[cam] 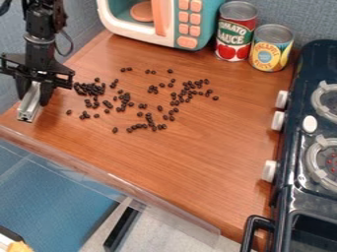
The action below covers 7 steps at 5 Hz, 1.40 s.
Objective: Sweep into pile
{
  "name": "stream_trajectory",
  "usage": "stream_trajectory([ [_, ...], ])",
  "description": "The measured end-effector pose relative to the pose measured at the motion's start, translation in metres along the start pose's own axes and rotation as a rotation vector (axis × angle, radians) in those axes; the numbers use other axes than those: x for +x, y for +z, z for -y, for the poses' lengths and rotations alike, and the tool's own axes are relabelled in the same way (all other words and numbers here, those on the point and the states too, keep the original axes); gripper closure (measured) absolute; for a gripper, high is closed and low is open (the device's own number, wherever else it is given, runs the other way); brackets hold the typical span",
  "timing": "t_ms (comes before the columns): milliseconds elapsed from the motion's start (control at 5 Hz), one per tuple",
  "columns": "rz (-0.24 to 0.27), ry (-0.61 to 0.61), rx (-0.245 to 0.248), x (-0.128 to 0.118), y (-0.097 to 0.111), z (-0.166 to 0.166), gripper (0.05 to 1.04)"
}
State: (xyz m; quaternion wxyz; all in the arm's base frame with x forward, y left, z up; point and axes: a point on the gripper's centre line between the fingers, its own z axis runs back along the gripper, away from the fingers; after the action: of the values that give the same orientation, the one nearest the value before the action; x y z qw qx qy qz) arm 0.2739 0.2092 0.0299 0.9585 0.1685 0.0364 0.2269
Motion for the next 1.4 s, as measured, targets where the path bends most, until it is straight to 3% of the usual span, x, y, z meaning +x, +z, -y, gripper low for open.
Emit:
stream_trajectory([
  [1400,0.092,0.03,-0.09,0.001,-0.008,0.032,0.697],
])
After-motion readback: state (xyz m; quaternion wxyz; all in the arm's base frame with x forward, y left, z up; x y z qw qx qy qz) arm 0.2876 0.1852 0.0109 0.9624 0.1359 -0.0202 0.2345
